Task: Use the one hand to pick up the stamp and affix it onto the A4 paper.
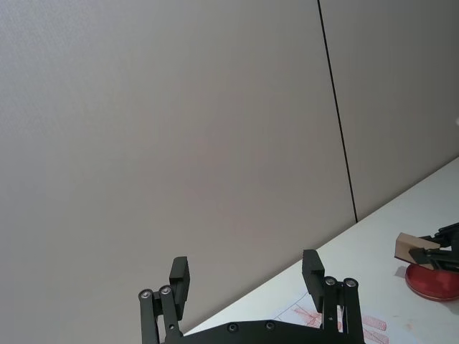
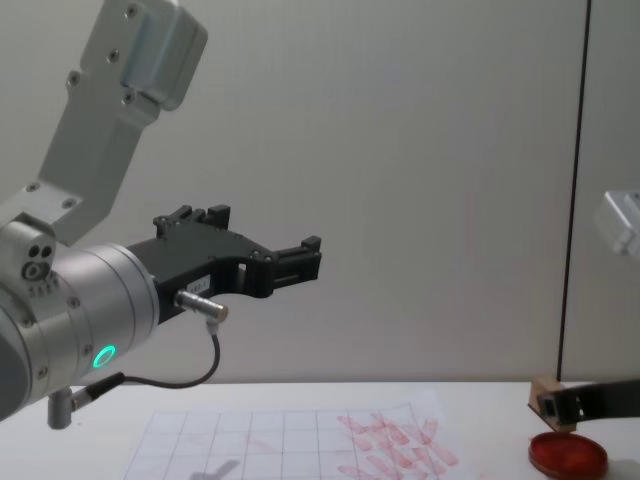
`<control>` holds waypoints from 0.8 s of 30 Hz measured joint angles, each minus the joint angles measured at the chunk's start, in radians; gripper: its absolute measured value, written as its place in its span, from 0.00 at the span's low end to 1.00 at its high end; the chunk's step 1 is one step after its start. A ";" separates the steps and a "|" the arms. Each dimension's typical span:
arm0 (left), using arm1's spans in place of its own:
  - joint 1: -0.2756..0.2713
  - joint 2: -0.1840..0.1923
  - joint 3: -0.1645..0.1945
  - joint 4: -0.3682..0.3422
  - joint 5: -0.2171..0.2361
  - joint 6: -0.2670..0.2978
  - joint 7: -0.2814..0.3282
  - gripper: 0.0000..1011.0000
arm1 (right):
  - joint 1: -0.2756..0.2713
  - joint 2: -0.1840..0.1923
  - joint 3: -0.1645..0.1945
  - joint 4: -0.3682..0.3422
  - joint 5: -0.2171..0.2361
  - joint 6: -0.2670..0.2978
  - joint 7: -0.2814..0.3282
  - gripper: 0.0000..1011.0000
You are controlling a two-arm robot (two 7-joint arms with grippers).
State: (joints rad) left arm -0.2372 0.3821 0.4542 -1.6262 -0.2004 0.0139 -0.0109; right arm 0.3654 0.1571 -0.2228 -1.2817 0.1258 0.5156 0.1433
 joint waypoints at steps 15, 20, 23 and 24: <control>0.000 0.000 0.000 0.000 0.000 0.000 0.000 0.99 | -0.004 0.001 0.005 -0.017 0.023 0.040 0.016 0.22; 0.000 0.000 0.000 0.000 0.000 0.000 0.000 0.99 | -0.014 0.005 0.009 -0.042 0.031 0.059 0.009 0.22; 0.000 0.000 0.000 0.000 0.000 0.000 0.000 0.99 | -0.020 0.008 0.012 -0.055 0.033 0.070 0.003 0.22; 0.000 0.000 0.000 0.000 0.000 0.000 0.000 0.99 | -0.020 0.008 0.012 -0.055 0.033 0.070 0.003 0.22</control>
State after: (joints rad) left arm -0.2372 0.3821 0.4542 -1.6262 -0.2004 0.0139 -0.0109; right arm 0.3449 0.1652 -0.2108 -1.3367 0.1589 0.5853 0.1462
